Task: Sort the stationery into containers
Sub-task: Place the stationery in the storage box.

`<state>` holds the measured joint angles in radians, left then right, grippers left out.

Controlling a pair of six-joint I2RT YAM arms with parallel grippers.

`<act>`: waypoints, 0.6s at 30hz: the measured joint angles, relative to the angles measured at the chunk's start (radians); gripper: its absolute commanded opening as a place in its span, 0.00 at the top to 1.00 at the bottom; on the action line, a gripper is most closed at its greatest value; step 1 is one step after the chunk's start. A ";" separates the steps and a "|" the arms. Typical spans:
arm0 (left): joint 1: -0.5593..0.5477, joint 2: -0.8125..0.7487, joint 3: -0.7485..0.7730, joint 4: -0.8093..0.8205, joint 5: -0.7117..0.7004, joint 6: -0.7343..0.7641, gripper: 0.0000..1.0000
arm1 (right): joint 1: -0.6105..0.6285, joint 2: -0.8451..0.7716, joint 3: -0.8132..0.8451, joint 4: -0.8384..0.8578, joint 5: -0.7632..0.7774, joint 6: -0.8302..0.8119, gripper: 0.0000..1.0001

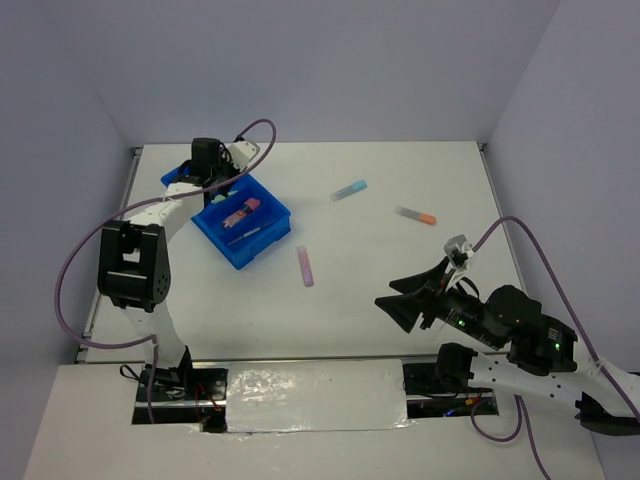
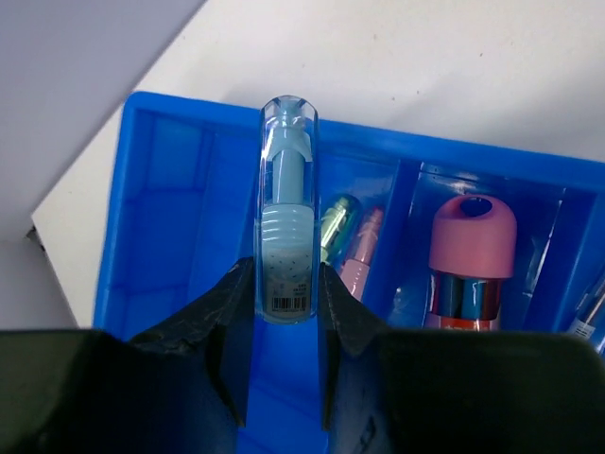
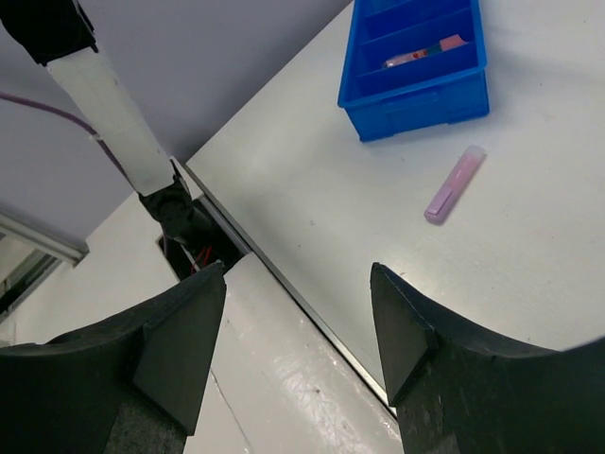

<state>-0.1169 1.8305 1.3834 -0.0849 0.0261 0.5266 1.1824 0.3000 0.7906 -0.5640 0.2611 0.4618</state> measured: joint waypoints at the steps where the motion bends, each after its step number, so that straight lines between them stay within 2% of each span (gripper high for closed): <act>1: 0.002 0.003 -0.016 0.012 -0.002 -0.002 0.95 | 0.000 0.008 0.000 0.004 -0.005 -0.006 0.30; 4: 0.005 0.006 -0.082 0.056 -0.019 -0.003 0.93 | 0.000 0.023 -0.001 0.016 -0.021 -0.019 0.30; 9: 0.030 0.020 -0.114 0.068 -0.049 -0.010 0.77 | 0.000 0.025 -0.013 0.032 -0.043 -0.033 0.30; 14: 0.059 0.020 -0.114 0.106 -0.049 -0.029 0.40 | 0.000 0.024 -0.013 0.035 -0.058 -0.034 0.30; 16: 0.069 0.020 -0.114 0.114 -0.046 -0.037 0.23 | 0.000 0.024 -0.013 0.037 -0.063 -0.034 0.30; 17: 0.071 0.020 -0.114 0.116 -0.045 -0.041 0.04 | 0.000 0.024 -0.013 0.039 -0.065 -0.034 0.30; 18: 0.072 0.020 -0.114 0.115 -0.040 -0.045 0.01 | 0.000 0.024 -0.013 0.040 -0.067 -0.034 0.30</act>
<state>-0.0452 1.8503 1.2697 0.0303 -0.0143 0.4812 1.1824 0.3241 0.7776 -0.5243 0.1944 0.4282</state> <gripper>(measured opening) 0.901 0.700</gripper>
